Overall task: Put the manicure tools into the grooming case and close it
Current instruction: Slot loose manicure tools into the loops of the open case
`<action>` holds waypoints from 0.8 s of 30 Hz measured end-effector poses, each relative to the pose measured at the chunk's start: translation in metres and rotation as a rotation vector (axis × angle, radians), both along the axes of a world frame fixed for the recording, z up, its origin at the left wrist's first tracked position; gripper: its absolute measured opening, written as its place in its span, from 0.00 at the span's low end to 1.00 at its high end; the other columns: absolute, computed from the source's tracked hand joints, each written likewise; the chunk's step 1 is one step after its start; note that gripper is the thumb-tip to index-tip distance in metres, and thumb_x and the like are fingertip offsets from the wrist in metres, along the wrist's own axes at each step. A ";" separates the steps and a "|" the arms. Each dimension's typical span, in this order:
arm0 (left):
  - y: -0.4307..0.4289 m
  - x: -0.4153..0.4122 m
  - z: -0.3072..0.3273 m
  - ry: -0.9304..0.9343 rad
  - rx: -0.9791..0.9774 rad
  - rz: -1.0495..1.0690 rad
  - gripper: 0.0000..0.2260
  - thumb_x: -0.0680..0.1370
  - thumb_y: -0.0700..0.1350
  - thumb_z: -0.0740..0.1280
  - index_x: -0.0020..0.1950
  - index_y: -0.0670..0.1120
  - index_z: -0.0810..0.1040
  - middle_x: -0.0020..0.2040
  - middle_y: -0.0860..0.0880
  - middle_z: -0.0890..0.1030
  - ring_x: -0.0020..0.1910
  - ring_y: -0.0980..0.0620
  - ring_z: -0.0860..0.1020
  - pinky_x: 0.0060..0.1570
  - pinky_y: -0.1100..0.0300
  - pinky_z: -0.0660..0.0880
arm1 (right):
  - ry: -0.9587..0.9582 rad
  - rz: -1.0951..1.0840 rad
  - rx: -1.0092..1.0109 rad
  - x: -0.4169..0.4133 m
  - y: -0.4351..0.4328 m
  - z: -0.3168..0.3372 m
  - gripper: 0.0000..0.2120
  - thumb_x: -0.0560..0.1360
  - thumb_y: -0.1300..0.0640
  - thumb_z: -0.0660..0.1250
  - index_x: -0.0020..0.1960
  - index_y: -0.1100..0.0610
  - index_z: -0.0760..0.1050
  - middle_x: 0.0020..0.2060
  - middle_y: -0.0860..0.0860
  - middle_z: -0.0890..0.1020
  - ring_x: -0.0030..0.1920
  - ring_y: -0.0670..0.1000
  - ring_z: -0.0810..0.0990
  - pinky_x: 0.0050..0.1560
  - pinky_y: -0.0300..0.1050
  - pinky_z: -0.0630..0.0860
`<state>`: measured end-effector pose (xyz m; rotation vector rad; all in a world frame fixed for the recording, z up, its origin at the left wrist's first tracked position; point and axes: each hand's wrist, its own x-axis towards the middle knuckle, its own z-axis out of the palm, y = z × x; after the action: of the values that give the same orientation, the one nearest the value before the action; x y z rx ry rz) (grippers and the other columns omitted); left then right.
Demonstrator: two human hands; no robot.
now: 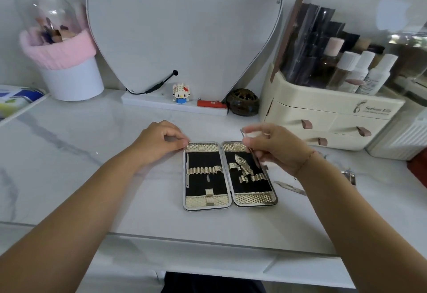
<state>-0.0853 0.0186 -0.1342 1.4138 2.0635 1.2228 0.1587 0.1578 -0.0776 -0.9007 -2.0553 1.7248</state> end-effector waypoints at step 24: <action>0.004 -0.001 -0.001 0.099 -0.030 0.017 0.05 0.70 0.52 0.73 0.38 0.62 0.80 0.48 0.58 0.76 0.59 0.52 0.71 0.65 0.49 0.65 | -0.080 0.016 0.331 -0.076 -0.022 -0.027 0.08 0.72 0.55 0.71 0.48 0.58 0.77 0.28 0.52 0.82 0.22 0.46 0.73 0.28 0.40 0.73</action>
<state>-0.0862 0.0223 -0.1355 1.4739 2.1547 1.1450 0.0826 0.1362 -0.1043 -0.8590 -2.3143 1.3171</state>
